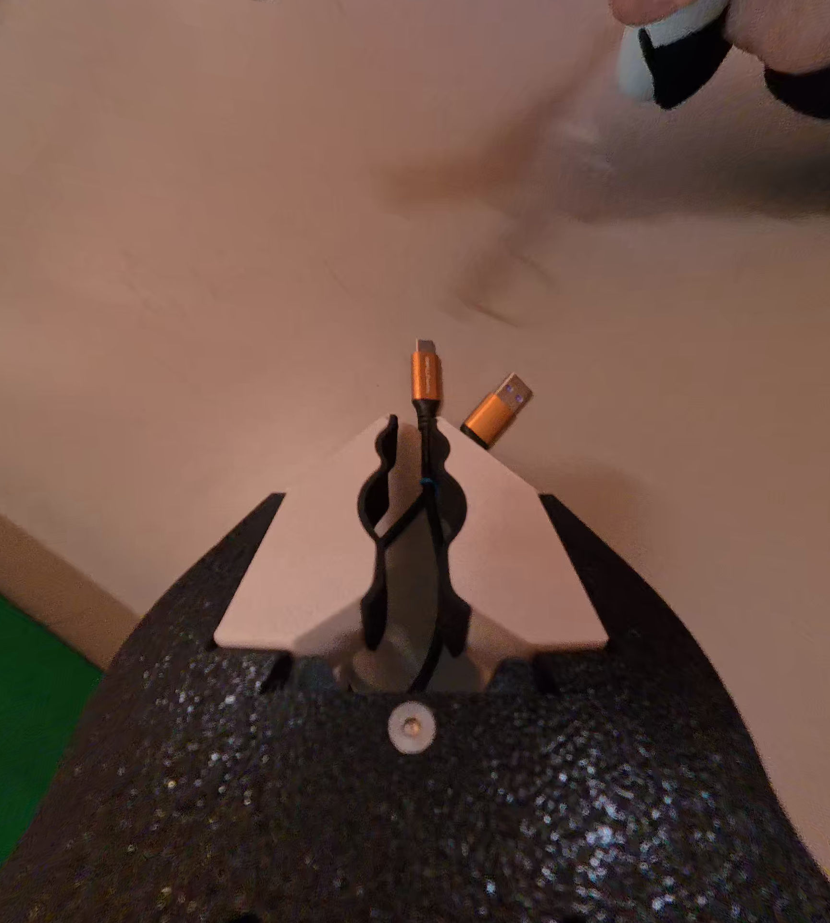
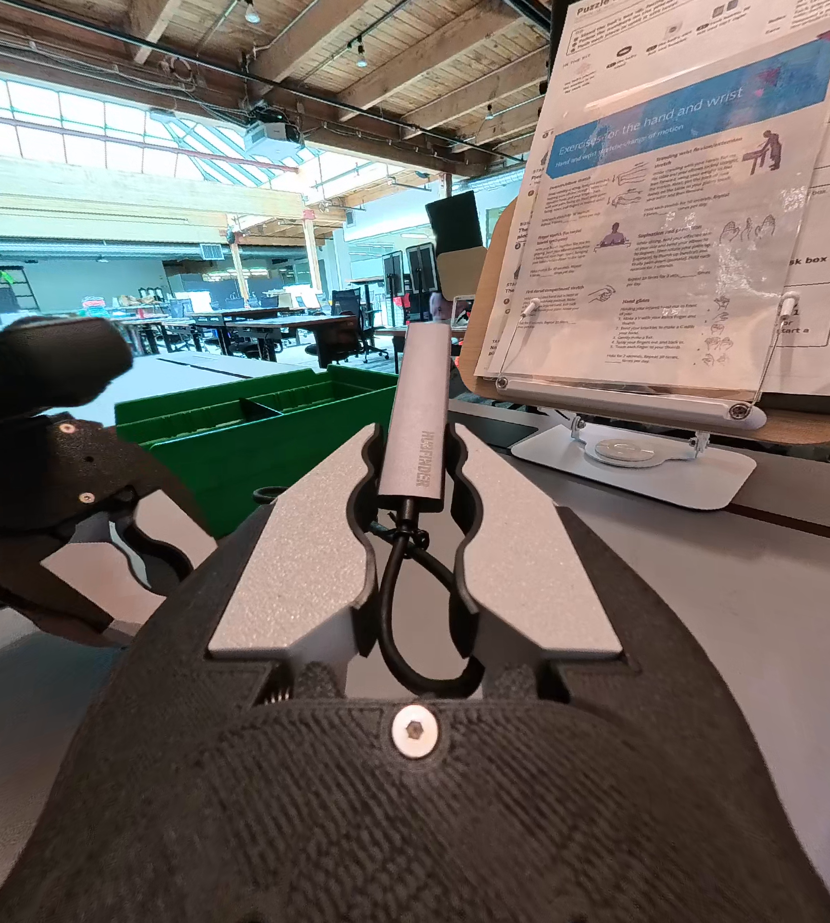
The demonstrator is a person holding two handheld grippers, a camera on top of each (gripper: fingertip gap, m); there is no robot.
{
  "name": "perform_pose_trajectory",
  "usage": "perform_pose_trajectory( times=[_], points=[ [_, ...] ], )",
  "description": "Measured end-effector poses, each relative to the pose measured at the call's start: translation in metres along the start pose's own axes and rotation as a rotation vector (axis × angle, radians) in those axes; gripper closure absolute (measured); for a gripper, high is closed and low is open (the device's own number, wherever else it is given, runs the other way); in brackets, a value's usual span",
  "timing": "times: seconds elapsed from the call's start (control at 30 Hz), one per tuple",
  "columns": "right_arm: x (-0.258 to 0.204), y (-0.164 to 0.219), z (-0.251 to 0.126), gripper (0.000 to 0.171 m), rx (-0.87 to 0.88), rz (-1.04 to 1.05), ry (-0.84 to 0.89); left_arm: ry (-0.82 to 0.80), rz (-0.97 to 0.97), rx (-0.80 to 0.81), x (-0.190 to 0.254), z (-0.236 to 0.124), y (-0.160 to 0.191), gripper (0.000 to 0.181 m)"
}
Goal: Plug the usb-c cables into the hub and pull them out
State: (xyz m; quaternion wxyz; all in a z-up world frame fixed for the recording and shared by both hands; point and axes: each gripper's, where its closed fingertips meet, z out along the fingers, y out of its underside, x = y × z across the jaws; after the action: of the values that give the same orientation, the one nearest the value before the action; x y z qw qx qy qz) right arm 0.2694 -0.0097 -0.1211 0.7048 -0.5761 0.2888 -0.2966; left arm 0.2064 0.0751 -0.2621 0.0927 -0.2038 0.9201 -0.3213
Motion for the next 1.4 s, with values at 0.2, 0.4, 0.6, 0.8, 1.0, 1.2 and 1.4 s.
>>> perform_pose_trajectory(
  times=[0.2, 0.4, 0.6, 0.8, 1.0, 1.2, 1.4],
  points=[
    [-0.002, 0.000, 0.000, 0.147, -0.006, -0.014, 0.000, -0.087, 0.070, -0.059, 0.001, 0.003, 0.009, 0.168],
    [0.003, 0.006, 0.001, 0.147, -0.044, -0.031, 0.032, -0.200, 0.138, 0.000, 0.000, 0.009, 0.003, 0.180],
    [0.000, 0.016, 0.004, 0.147, -0.094, -0.015, 0.005, -0.004, -0.026, -0.241, 0.010, -0.011, 0.009, 0.180],
    [-0.002, 0.023, 0.006, 0.147, -0.131, 0.002, -0.019, 0.141, -0.091, -0.246, 0.003, -0.048, -0.026, 0.180],
    [0.013, 0.028, 0.003, 0.148, -0.177, -0.047, 0.066, -0.063, -0.090, -0.127, -0.042, -0.063, -0.067, 0.181],
    [0.016, 0.034, 0.003, 0.148, -0.224, -0.129, 0.102, -0.126, -0.066, -0.058, -0.059, -0.050, -0.098, 0.181],
    [0.017, 0.045, 0.004, 0.148, -0.268, -0.146, 0.105, -0.133, 0.015, -0.024, -0.069, -0.028, -0.111, 0.180]
  ],
)
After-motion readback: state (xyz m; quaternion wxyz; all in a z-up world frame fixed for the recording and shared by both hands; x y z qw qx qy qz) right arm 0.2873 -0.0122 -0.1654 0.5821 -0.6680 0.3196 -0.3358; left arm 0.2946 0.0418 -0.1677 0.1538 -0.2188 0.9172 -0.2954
